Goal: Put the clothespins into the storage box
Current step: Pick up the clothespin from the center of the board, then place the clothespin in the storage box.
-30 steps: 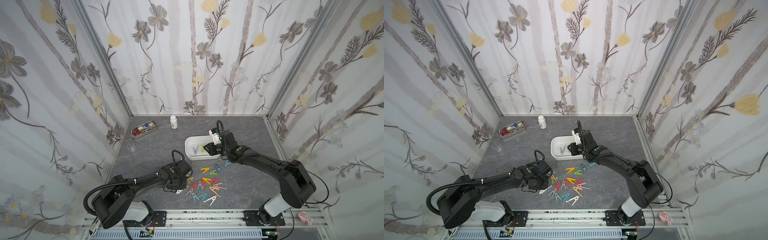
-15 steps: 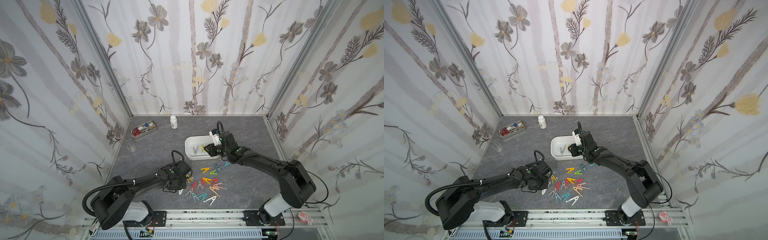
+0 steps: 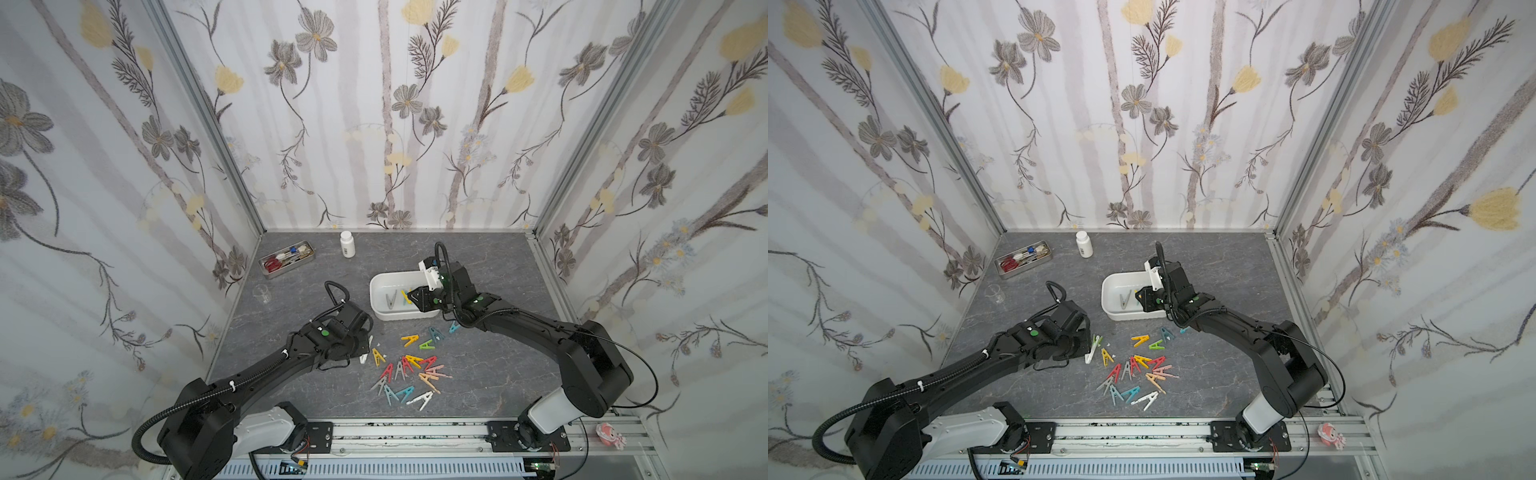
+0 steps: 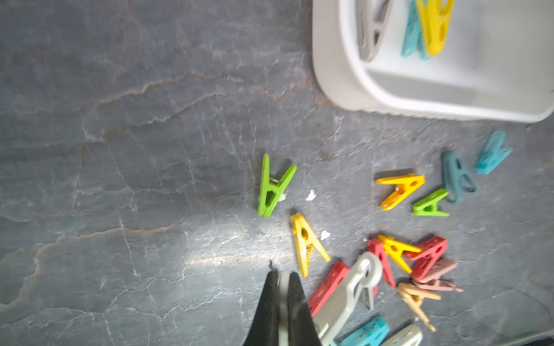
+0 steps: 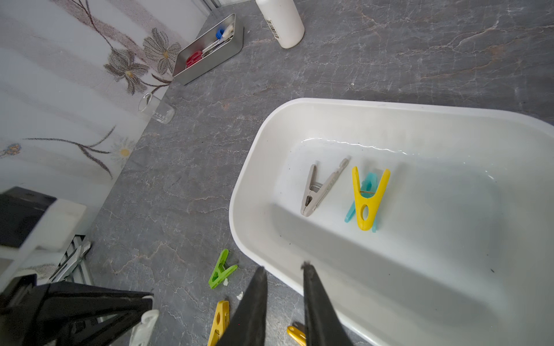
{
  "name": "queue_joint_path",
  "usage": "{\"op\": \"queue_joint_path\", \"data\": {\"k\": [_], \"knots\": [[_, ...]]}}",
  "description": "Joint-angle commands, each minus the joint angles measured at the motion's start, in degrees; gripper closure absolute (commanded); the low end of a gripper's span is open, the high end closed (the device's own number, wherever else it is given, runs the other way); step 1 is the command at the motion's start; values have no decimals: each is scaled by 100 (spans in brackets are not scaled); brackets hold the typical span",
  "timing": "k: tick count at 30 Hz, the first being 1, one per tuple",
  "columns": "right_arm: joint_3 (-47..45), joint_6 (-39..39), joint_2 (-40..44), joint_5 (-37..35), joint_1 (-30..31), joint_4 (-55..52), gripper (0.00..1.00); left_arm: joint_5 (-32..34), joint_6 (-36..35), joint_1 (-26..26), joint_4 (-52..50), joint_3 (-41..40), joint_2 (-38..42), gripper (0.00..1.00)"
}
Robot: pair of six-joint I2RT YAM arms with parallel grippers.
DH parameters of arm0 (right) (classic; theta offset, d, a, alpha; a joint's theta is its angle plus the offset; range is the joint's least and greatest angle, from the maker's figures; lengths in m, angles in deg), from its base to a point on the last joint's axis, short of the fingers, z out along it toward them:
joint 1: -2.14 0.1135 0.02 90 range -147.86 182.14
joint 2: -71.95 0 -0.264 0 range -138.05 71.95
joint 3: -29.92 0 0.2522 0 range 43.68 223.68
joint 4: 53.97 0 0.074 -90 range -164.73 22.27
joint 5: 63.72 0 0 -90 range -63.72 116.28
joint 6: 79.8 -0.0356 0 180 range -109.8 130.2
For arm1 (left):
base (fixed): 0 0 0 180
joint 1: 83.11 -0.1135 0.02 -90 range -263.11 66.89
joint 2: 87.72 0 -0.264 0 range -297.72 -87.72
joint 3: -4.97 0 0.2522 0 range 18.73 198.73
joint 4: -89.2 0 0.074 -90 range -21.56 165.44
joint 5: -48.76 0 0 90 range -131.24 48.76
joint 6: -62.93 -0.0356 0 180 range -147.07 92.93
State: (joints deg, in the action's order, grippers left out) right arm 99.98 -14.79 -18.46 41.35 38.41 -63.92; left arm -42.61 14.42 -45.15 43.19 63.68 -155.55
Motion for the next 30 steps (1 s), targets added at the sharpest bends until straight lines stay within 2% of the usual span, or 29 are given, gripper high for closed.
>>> {"op": "queue_joint_path", "data": {"k": [1,10,19,25,30], "knots": [[81,-5,75,90,12,64,76,-183,-278,-207,38,357,-68,97],[-32,-38,402,4,29,-235,77,-692,-389,-602,1066,1180,-815,97],[-561,-100,1267,-216,56,-1004,77,-712,-508,-605,1940,2304,-2371,96],[-1036,-257,1820,-556,64,-1529,77,-715,-766,-548,1845,3434,-3643,96],[-1484,-338,2130,-690,75,-1621,76,-786,-759,-414,1895,3836,-4321,98]]}}
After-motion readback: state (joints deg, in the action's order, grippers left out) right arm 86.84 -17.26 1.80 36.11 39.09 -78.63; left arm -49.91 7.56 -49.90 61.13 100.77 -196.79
